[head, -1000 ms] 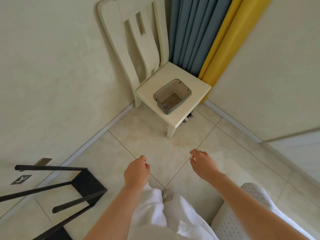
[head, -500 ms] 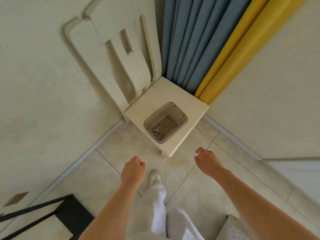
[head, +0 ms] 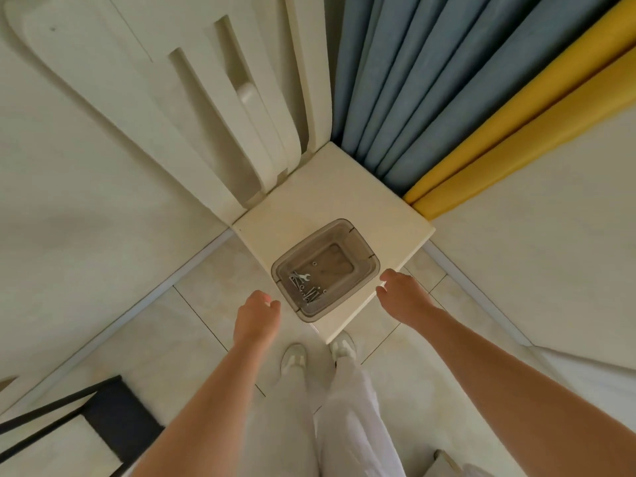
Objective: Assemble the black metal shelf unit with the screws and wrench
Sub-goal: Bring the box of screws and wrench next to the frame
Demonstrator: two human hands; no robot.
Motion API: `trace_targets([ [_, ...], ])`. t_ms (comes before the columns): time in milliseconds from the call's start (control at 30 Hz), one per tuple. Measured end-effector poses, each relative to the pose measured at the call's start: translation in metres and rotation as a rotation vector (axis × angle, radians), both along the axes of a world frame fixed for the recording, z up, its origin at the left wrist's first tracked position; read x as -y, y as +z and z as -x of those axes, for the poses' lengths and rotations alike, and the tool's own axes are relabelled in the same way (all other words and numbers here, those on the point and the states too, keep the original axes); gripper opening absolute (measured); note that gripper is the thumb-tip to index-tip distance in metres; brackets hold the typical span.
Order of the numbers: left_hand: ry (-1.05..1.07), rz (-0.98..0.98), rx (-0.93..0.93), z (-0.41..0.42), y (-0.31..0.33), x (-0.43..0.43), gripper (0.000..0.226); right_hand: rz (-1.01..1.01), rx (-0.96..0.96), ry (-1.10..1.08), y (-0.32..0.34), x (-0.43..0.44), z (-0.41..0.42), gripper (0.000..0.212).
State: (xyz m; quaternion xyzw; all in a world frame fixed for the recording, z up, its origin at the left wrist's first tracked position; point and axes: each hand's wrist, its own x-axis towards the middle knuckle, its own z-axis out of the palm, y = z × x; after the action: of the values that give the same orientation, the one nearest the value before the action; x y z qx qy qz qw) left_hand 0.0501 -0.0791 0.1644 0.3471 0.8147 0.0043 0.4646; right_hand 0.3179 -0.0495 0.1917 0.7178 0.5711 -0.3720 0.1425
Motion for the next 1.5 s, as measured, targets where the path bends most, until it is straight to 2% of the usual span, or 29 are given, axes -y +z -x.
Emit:
trace_targets([
  [167, 0.187, 0.068, 0.061, -0.018, -0.041, -0.011, 0.037, 0.011, -0.026, 0.038, -0.039, -0.042, -0.012, 0.038],
  [300, 0.224, 0.096, 0.054, -0.034, -0.065, -0.01, 0.044, 0.028, -0.058, 0.018, -0.069, -0.072, -0.016, 0.047],
  [567, 0.297, 0.046, 0.028, -0.043, -0.087, -0.014, 0.031, 0.046, -0.129, -0.004, -0.1, -0.094, -0.008, 0.042],
  [800, 0.321, 0.059, 0.014, -0.039, -0.089, -0.012, 0.02, -0.045, -0.155, -0.064, -0.104, -0.094, 0.002, 0.027],
  [1100, 0.512, -0.022, 0.038, -0.027, -0.051, 0.008, 0.008, -0.133, -0.216, 0.047, -0.065, -0.092, 0.019, 0.023],
  [1200, 0.642, -0.085, 0.062, -0.023, -0.026, 0.023, 0.004, -0.149, -0.24, 0.068, -0.046, -0.086, 0.029, 0.022],
  [1500, 0.911, -0.237, -0.014, 0.001, 0.068, 0.124, 0.004, -0.125, -0.357, 0.245, 0.027, -0.027, 0.092, 0.023],
])
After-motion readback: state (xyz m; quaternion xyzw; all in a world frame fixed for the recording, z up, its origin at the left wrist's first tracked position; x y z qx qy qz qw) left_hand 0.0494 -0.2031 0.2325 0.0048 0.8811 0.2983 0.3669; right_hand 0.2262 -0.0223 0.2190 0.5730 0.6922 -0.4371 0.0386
